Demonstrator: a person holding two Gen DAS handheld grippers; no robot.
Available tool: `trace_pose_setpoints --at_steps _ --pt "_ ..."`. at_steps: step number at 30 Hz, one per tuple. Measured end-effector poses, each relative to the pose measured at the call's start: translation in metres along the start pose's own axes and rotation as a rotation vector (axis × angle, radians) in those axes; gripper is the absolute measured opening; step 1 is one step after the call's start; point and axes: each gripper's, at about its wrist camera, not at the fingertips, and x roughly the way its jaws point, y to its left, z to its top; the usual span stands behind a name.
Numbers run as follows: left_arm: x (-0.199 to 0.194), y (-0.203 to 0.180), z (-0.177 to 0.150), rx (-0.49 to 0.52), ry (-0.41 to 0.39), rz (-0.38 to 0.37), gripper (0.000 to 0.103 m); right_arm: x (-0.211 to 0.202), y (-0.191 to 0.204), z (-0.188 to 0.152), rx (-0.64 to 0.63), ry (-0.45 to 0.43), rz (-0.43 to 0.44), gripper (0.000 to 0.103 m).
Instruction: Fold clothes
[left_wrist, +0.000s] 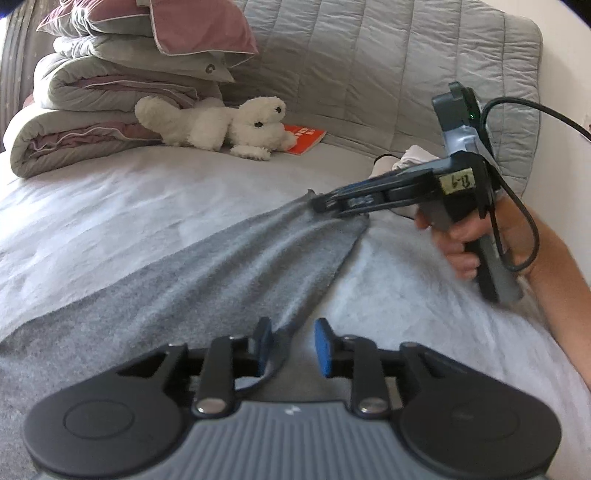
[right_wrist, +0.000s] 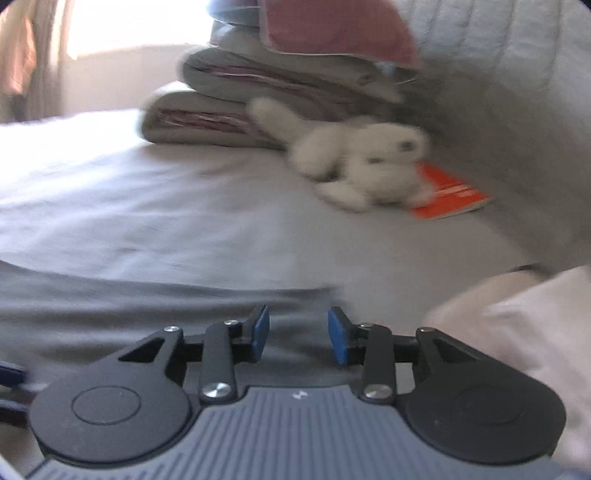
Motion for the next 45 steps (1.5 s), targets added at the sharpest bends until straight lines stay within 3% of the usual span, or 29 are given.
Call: trace_pose_setpoints --at_steps 2,7,11,15,19,23,28,34,38,45 --pt "-0.001 0.001 -0.001 -0.033 -0.001 -0.008 0.037 0.01 0.006 -0.004 0.011 0.027 0.071 0.041" --pt "-0.009 -0.007 -0.001 -0.129 0.001 0.054 0.043 0.014 0.004 -0.006 0.03 0.024 0.081 0.051" --pt "-0.035 -0.027 -0.009 -0.158 -0.02 0.11 0.062 0.014 0.004 -0.005 0.04 0.019 0.084 0.057" --pt "-0.062 -0.034 -0.029 -0.286 -0.05 0.175 0.062 0.014 0.012 -0.009 0.008 0.013 0.048 0.067" --pt "-0.093 -0.037 -0.052 -0.432 -0.115 0.231 0.063 0.014 0.006 -0.01 0.037 0.014 0.072 0.072" --pt "-0.122 -0.043 -0.068 -0.552 -0.197 0.333 0.065 0.013 0.008 -0.01 0.026 0.014 0.078 0.078" --pt "-0.145 -0.045 -0.074 -0.622 -0.253 0.425 0.068 0.013 0.008 -0.011 0.023 0.014 0.075 0.082" --pt "-0.171 -0.03 -0.087 -0.709 -0.267 0.545 0.07 0.013 0.008 -0.011 0.029 0.016 0.084 0.087" --pt "-0.19 -0.015 -0.099 -0.722 -0.253 0.729 0.074 0.014 0.009 -0.011 0.028 0.021 0.08 0.094" --pt "-0.233 0.028 -0.123 -0.816 -0.219 0.893 0.074 0.016 0.007 -0.011 0.036 0.03 0.092 0.099"
